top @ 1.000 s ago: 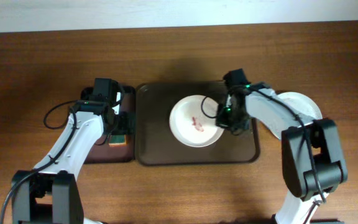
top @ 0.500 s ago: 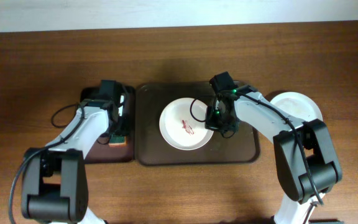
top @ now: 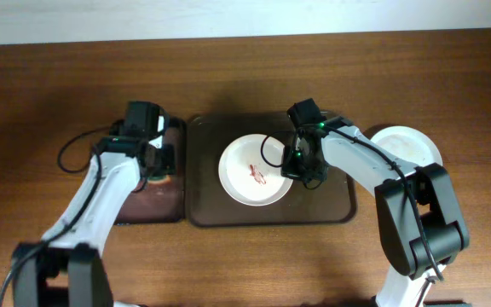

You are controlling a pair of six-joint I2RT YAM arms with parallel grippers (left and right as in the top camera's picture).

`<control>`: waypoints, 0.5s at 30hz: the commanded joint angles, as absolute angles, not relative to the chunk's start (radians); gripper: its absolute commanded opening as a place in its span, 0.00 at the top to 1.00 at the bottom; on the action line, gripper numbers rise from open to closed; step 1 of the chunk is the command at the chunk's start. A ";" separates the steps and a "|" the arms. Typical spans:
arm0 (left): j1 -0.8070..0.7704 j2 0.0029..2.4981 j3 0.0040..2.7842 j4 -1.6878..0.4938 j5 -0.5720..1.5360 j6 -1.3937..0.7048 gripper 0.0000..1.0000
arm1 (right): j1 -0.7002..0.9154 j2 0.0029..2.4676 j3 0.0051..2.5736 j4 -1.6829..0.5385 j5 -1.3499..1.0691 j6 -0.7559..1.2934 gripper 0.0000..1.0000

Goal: Clean dirty plates on tray and stack at the side
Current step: 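Grasp the green sponge from the black tray with the left gripper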

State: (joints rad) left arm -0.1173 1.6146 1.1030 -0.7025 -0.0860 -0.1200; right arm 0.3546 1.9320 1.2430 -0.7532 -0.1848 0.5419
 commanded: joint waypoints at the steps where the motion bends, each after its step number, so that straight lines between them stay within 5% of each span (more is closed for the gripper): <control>1: -0.120 1.493 1.128 -0.666 -0.083 -0.115 1.00 | 0.360 1.937 1.236 -0.755 -0.179 0.540 0.96; 15: -0.120 1.204 1.128 -0.561 -0.102 -0.115 1.00 | 0.360 1.937 1.236 -0.754 -0.179 0.540 0.96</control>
State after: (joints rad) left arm -0.1173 1.2266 1.1065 -0.5728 -0.0872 -0.1200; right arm 0.3546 1.9320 1.2430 -0.7532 -0.1848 0.5423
